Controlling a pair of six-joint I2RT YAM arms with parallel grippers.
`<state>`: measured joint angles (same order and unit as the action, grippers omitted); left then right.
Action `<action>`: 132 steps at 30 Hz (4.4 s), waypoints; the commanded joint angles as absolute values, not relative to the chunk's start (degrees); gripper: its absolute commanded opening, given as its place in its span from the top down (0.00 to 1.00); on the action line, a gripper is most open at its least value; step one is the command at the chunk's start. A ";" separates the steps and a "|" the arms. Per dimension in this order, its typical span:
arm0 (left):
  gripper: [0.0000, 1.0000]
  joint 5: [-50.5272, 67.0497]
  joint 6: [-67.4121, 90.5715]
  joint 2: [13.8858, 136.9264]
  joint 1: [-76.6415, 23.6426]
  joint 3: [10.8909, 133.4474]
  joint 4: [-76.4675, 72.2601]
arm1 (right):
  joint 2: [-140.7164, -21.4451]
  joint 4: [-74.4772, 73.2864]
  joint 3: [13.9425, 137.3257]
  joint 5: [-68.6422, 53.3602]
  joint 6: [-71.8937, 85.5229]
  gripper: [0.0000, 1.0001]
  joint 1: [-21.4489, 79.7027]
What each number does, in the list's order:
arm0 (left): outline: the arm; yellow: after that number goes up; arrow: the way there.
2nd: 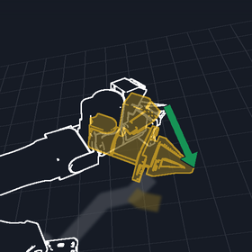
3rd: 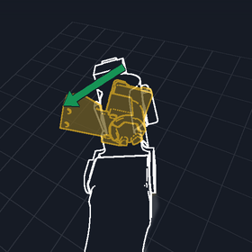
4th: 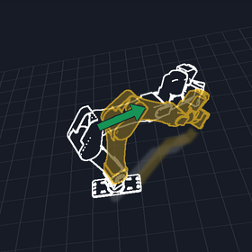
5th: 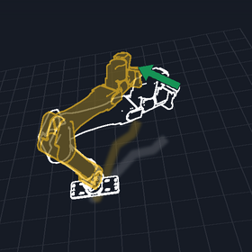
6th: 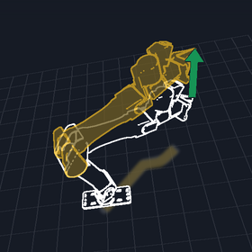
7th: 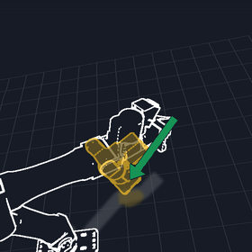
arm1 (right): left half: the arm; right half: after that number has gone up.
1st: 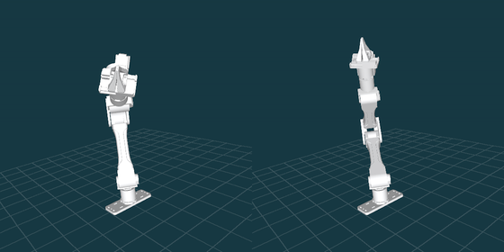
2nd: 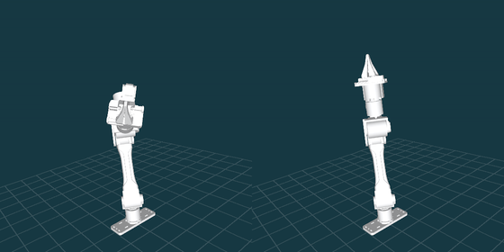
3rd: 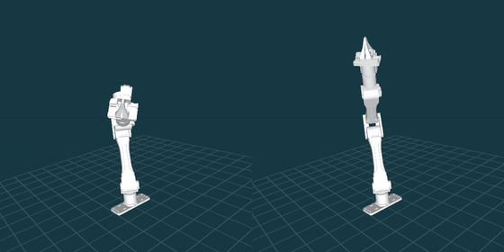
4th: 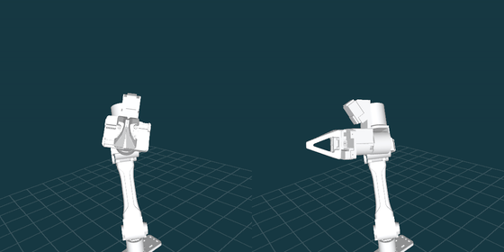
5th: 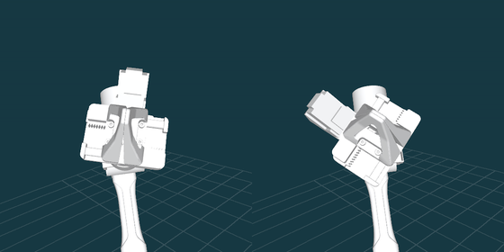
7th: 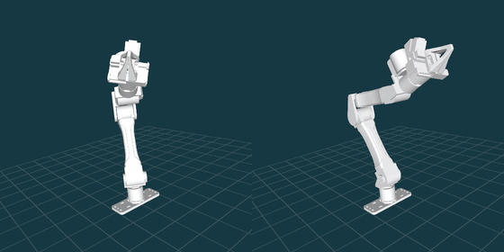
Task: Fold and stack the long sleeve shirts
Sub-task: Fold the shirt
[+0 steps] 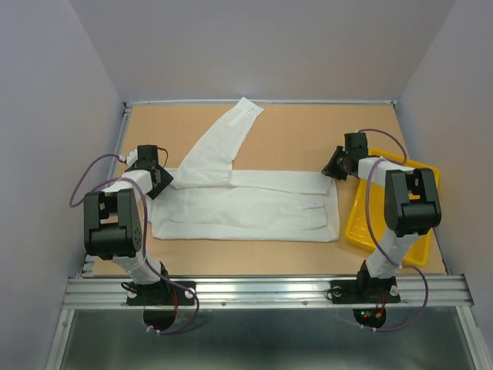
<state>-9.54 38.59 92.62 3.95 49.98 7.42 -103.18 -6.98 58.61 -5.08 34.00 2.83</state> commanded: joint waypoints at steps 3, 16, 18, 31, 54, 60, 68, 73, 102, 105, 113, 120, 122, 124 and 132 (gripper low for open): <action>0.39 -12.75 35.07 88.34 5.27 49.48 12.39 | -102.32 -8.96 62.05 -1.30 28.22 0.69 1.49; 0.01 -6.50 16.63 83.13 -2.72 63.26 5.80 | -85.45 -11.78 57.05 -18.97 25.49 0.27 4.74; 0.01 -7.29 14.51 86.91 -4.30 65.90 5.63 | -83.16 -11.78 56.16 -20.03 25.58 0.25 5.45; 0.14 -8.96 12.39 108.36 -10.37 81.47 3.61 | -66.11 -14.41 48.43 -22.76 25.49 0.20 10.46; 0.34 -6.42 11.87 126.47 -10.37 95.62 8.52 | -60.12 -18.89 43.60 -25.05 23.47 0.00 12.30; 0.75 -3.87 9.41 122.97 -10.63 93.96 8.26 | -60.03 -19.25 43.59 -24.87 23.29 0.00 12.30; 0.94 -4.22 6.06 110.93 -13.01 87.21 7.91 | -60.56 -19.42 45.00 -24.70 22.50 0.00 12.30; 0.87 -2.99 9.48 98.81 -16.34 77.38 9.31 | -60.82 -19.34 45.79 -24.61 21.71 0.00 12.39; 0.13 -7.38 26.45 91.80 -11.44 70.91 10.29 | -61.44 -20.21 46.50 -24.87 19.95 0.00 12.92; 0.16 -8.35 27.07 97.98 -9.76 76.17 9.67 | -61.52 -20.21 46.41 -25.22 19.95 0.00 12.92; 0.18 -8.61 21.90 115.65 -8.26 87.44 7.74 | -61.96 -20.30 45.35 -26.37 19.42 0.00 12.92; 0.24 -10.55 20.74 123.65 -8.09 92.89 9.93 | -62.58 -20.21 44.74 -26.98 19.25 0.00 12.92; 0.28 -10.64 20.92 125.41 -8.09 93.43 10.63 | -62.49 -20.21 44.56 -26.98 19.25 0.00 12.92; 0.34 -9.93 21.27 126.65 -8.17 93.78 11.07 | -62.32 -20.21 44.30 -26.89 19.25 0.00 12.92; 0.82 -8.01 20.31 125.78 -8.70 92.99 11.08 | -61.79 -20.30 44.30 -26.98 19.77 0.00 12.92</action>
<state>-9.26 21.43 125.54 -8.23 92.73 9.21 -62.72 -20.64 44.51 -25.98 20.29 12.47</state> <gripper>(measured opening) 0.224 0.998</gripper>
